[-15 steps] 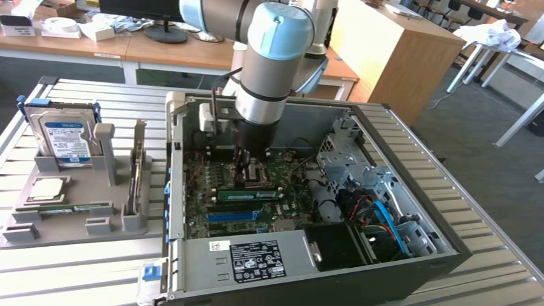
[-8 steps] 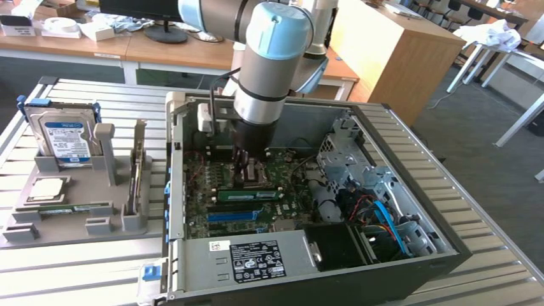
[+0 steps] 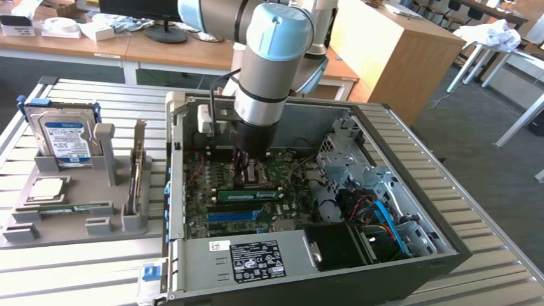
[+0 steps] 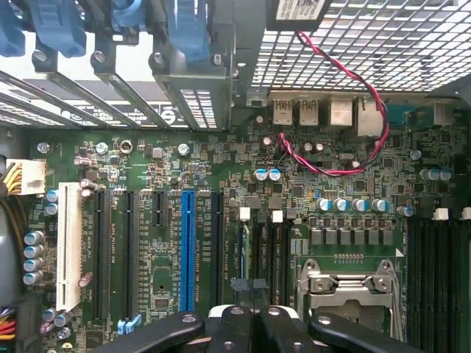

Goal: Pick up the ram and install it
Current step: 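Press down the ram until it locks into place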

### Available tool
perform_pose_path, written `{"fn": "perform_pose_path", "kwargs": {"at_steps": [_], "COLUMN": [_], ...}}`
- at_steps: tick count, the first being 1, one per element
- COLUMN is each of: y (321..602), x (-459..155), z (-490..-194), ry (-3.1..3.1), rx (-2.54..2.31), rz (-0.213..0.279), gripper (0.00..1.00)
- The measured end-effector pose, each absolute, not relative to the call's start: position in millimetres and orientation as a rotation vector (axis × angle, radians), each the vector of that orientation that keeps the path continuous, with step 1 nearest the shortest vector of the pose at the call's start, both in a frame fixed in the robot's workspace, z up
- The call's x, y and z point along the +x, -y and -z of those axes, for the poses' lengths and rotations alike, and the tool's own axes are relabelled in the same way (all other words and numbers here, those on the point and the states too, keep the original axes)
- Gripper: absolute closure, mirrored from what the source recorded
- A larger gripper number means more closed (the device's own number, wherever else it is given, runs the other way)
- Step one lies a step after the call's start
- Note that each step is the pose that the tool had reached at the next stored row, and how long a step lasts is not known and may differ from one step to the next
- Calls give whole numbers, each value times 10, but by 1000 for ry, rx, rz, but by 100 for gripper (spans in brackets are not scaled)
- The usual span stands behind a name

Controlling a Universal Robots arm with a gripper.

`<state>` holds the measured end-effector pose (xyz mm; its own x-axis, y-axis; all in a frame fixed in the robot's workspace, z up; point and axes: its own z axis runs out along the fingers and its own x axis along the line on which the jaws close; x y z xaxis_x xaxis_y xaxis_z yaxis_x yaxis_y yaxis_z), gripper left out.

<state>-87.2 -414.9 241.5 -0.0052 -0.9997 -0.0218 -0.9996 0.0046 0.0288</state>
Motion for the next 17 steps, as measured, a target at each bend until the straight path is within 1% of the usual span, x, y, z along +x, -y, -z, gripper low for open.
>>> {"fn": "perform_pose_path", "kwargs": {"at_steps": [17], "y": [4149], "x": [-872], "z": [-2331], "ry": [2223], "rx": [2212], "rz": [56], "gripper": [90]}}
